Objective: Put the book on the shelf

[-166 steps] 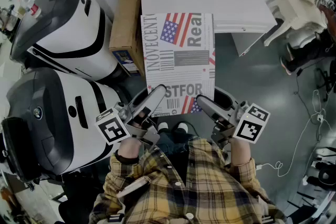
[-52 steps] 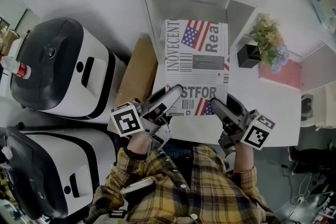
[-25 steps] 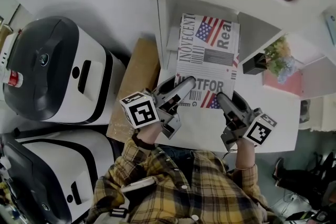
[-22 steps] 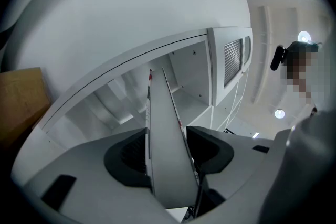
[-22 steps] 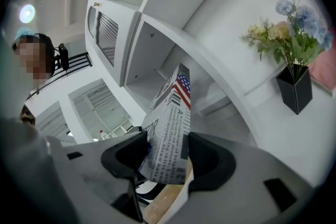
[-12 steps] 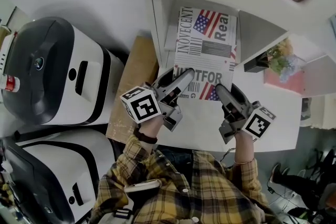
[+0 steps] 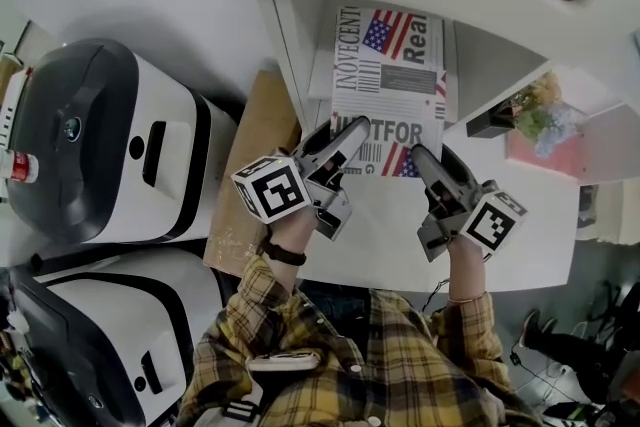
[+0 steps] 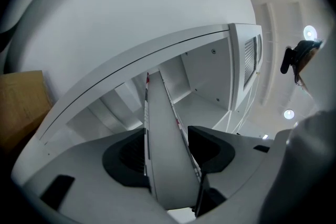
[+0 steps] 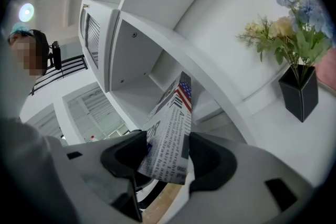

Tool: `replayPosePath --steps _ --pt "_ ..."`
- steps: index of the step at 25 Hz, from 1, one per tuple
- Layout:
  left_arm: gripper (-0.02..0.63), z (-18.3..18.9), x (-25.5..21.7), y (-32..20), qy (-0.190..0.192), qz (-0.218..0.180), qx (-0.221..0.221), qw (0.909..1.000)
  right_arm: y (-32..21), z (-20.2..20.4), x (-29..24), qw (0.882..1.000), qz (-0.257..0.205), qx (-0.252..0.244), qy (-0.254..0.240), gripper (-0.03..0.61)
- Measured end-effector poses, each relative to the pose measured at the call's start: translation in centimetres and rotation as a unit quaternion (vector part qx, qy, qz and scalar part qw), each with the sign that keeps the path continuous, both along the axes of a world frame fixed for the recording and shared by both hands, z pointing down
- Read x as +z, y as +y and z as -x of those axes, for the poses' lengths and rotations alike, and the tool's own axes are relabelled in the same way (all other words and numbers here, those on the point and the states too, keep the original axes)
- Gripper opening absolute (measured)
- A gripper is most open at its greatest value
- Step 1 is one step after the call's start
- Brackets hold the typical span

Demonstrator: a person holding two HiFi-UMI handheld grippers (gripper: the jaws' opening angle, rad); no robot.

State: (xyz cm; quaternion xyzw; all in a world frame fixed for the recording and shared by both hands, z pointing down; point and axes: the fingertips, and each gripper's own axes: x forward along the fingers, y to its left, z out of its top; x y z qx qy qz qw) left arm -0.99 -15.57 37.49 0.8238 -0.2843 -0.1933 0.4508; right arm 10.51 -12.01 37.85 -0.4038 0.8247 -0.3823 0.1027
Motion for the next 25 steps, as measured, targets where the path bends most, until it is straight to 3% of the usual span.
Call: replayPosePath --steps 7,13,15,19,25 --pt "0.23 0.1 -0.1 -0.2 0.007 -0.008 -0.001 0.9999 -0.2 -0.3 -0.6 0.999 -0.02 0.017 0.029 0.253" --pt "0.23 0.1 0.0 -0.2 0.012 -0.008 -0.006 0.9999 1.3 -1.2 -2.2 0.992 -0.096 0.027 0.083 0.284" --pt "0.23 0.1 -0.1 -0.2 0.011 -0.005 -0.006 0.9999 2.3 -0.9 -2.1 0.982 -0.13 0.017 0.139 0.302" --pt "0.23 0.2 -0.1 -0.2 0.01 0.001 -0.005 0.9999 3.5 -0.3 -1.0 0.949 -0.178 0.003 0.261 0.328" --pt "0.23 0.0 -0.2 -0.2 0.012 0.007 -0.003 0.9999 4.3 0.5 -0.9 0.931 -0.209 -0.013 0.299 0.339"
